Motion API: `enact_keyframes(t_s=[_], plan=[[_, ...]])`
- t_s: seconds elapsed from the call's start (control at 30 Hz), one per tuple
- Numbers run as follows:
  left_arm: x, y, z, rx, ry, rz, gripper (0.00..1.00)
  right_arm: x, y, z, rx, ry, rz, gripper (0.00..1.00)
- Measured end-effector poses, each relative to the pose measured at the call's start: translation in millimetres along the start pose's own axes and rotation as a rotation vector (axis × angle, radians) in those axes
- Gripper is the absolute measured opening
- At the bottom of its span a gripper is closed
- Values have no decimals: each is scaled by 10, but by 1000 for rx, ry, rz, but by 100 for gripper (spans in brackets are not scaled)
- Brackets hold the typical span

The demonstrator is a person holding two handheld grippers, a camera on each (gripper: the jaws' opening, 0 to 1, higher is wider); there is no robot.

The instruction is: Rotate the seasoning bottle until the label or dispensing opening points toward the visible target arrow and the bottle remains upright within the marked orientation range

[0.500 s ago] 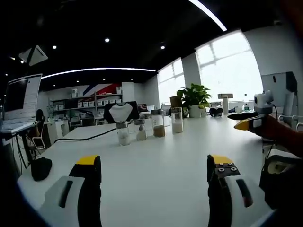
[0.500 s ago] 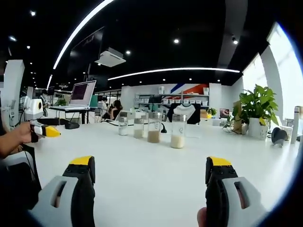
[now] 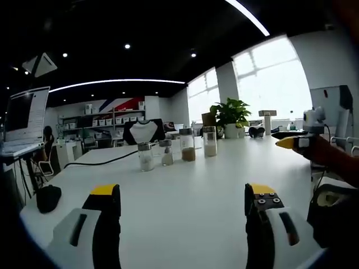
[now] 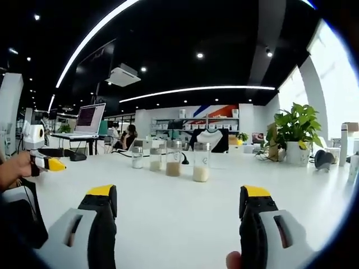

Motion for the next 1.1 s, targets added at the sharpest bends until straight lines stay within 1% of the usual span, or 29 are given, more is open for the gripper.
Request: enact_keyframes(t_s=[0.07, 0.13, 0.2, 0.23, 0.27, 0.37, 0.4, 0.5, 0.53, 0.57, 0.63, 0.7, 0.87, 0.97, 1.1], plan=[[-1, 5, 10, 3, 2, 0, 97, 14, 1, -5, -6, 5, -17, 91], [0, 9, 17, 5, 3, -1, 97, 9, -5, -1, 0, 6, -11, 89], [-2, 10, 19, 6, 4, 0, 97, 0, -9, 2, 1, 8, -11, 90], [-2, 10, 19, 6, 3, 0, 97, 4, -12, -3, -11, 21, -27, 90], [-2, 9, 17, 6, 3, 0, 97, -1, -6, -13, -23, 12, -19, 90], [3, 8, 11, 4, 2, -2, 97, 5, -2, -18, -21, 16, -21, 97], [6, 8, 10, 4, 3, -3, 97, -3, 2, -22, -23, 11, -9, 100], [2, 6, 7, 2, 4, -2, 97, -30, 8, -45, -40, -10, 16, 99], [0, 5, 6, 2, 4, 0, 97, -55, 16, -67, -65, -18, 42, 99], [0, 4, 2, 2, 3, -1, 97, -93, 21, -96, -96, -26, 91, 99], [1, 1, -2, 1, 3, -2, 97, -125, -3, -95, -89, -20, 123, 99], [-3, -1, -3, 1, 3, -1, 97, -142, -18, -76, -65, -14, 128, 99], [-20, -10, -3, 0, 0, 3, 97, -162, -23, -91, -95, 16, 150, 99], [-24, -13, -6, -2, 0, 5, 97, -149, -18, -115, -109, 31, 137, 99], [-19, -16, -16, -5, -5, 3, 97, -139, -15, -120, -105, 32, 135, 99]])
Point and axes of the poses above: the point that each gripper's makers call its tool centre point, and the gripper's own axes: y roughly forward along the fingers, z roughly to its right, x roughly out of its underside, the point moved 8 cm from there along -y, roughly backward along the fingers, and after that the axes turned 4 degrees about y, right-handed, at the moved point
